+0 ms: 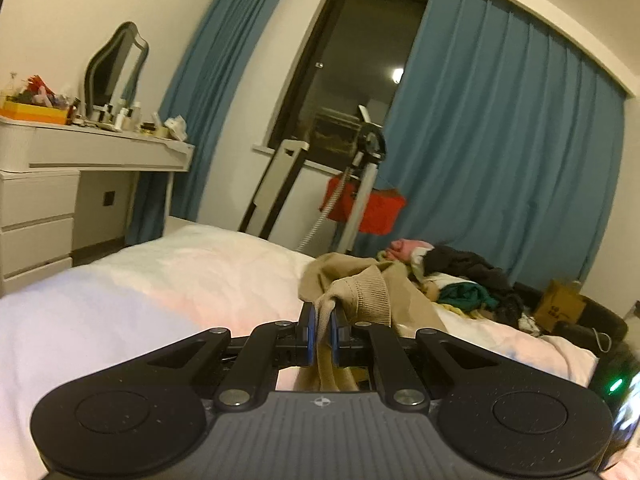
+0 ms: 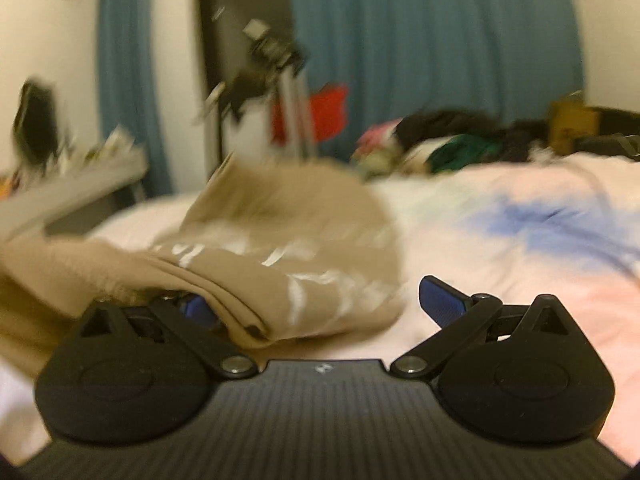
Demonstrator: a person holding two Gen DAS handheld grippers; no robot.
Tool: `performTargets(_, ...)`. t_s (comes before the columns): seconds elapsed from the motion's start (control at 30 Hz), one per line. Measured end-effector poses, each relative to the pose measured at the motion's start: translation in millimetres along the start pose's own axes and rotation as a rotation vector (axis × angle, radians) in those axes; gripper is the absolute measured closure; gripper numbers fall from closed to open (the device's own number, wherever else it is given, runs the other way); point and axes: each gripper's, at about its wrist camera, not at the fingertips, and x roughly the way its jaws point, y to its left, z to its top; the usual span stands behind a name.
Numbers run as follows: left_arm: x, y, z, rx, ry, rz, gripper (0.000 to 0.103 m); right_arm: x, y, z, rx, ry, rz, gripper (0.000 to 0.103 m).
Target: Fold clothes
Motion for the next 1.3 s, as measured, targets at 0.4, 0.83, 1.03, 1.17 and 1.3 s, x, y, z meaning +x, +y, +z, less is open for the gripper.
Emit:
performTargets(0.4, -26, -41, -14, 0.094, -0.056, -0.17, 0.095, -53, -65, 48, 0.046, -0.125, -0.164, 0.0)
performTargets(0.83, 16, -20, -14, 0.01, -0.007, -0.054, 0.095, -40, -37, 20, -0.316, 0.32, 0.042, 0.0)
performTargets(1.03, 22, -15, -13, -0.016, -0.001, -0.031, 0.095, -49, -3, 3, -0.429, 0.301, 0.177, 0.0)
performTargets(1.17, 24, -13, -13, -0.023, 0.006, -0.021, 0.095, -41, -6, 6, -0.3, 0.171, 0.019, 0.0)
performTargets(1.3, 24, -12, -13, -0.035, 0.017, -0.019, 0.095, -43, -43, 25, 0.07, 0.053, -0.061, 0.0)
